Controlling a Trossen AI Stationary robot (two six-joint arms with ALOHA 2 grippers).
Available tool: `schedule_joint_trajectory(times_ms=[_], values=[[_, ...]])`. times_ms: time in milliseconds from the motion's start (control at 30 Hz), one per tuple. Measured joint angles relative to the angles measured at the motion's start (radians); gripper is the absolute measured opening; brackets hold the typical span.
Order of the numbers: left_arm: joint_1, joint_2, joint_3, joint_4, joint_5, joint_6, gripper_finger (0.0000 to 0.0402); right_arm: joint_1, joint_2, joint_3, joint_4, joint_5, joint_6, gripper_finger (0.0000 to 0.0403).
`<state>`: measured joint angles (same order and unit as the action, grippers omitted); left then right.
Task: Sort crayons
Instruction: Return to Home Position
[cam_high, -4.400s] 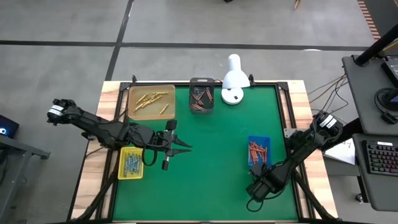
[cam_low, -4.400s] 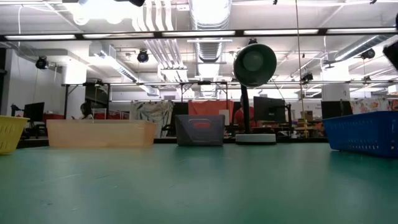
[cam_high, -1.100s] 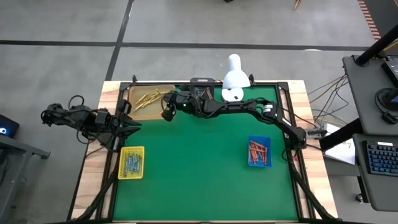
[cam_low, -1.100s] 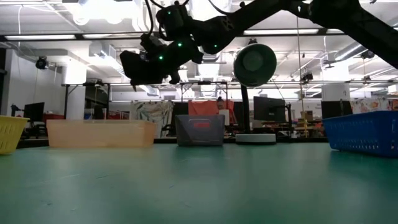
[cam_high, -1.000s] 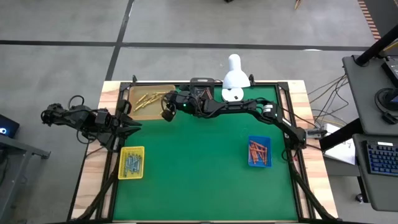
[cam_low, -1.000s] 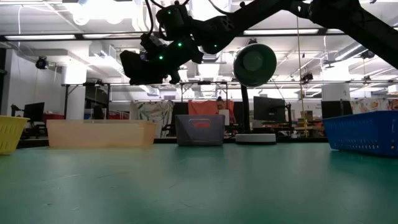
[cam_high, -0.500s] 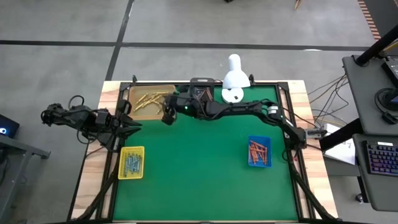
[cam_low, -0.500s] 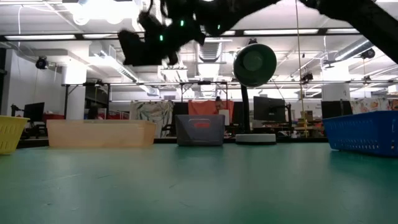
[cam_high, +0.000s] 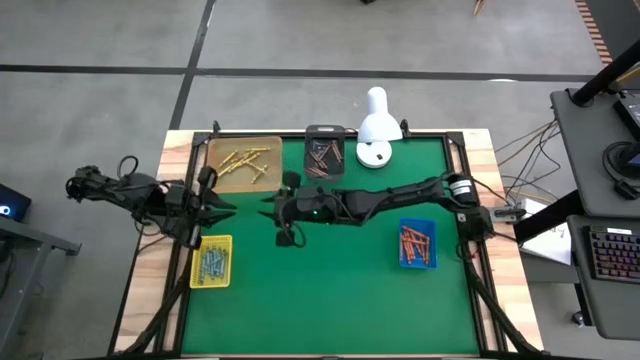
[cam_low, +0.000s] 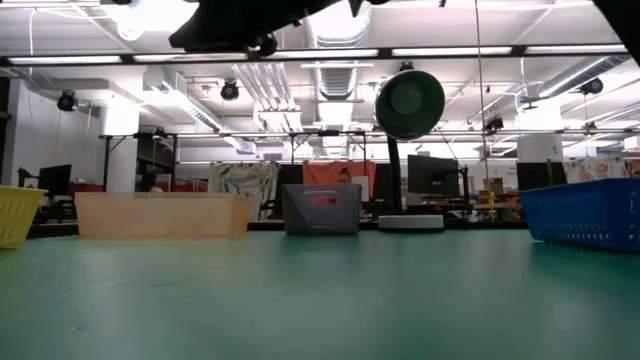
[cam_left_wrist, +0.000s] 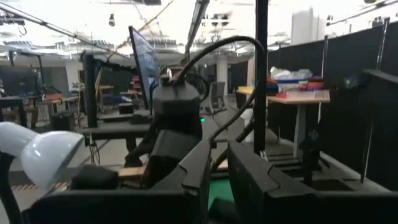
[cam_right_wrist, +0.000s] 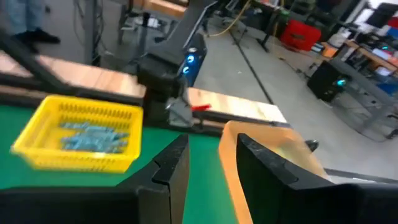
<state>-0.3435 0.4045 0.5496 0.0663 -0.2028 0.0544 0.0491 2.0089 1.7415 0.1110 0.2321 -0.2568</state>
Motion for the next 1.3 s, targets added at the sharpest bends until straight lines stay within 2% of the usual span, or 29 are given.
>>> schedule_joint_trajectory(times_ms=[167,467,667,800,1033,1300], values=[[0.000,0.035,-0.010,-0.002,0.000,-0.011,0.0039,0.030,-0.089,-0.156,0.064,-0.004,0.018,0.0115],[0.000,0.116,-0.010,-0.004,0.000,0.002,0.0039,0.049,-0.335,-0.554,0.279,-0.004,0.056,0.0112],[0.000,0.141,-0.010,-0.011,-0.041,0.060,0.0039,0.050,-0.516,-0.752,0.306,0.003,0.072,0.0104],[0.001,0.137,-0.010,-0.060,-0.105,0.086,0.0039,0.047,-0.639,-0.861,0.330,0.007,0.063,0.0102],[0.001,0.099,-0.010,-0.127,-0.105,0.095,0.0039,0.017,-0.842,-1.028,0.341,0.005,0.081,0.0099],[0.001,0.013,-0.010,-0.208,-0.105,0.082,0.0039,-0.016,-1.009,-1.167,0.343,0.005,0.081,0.0089]])
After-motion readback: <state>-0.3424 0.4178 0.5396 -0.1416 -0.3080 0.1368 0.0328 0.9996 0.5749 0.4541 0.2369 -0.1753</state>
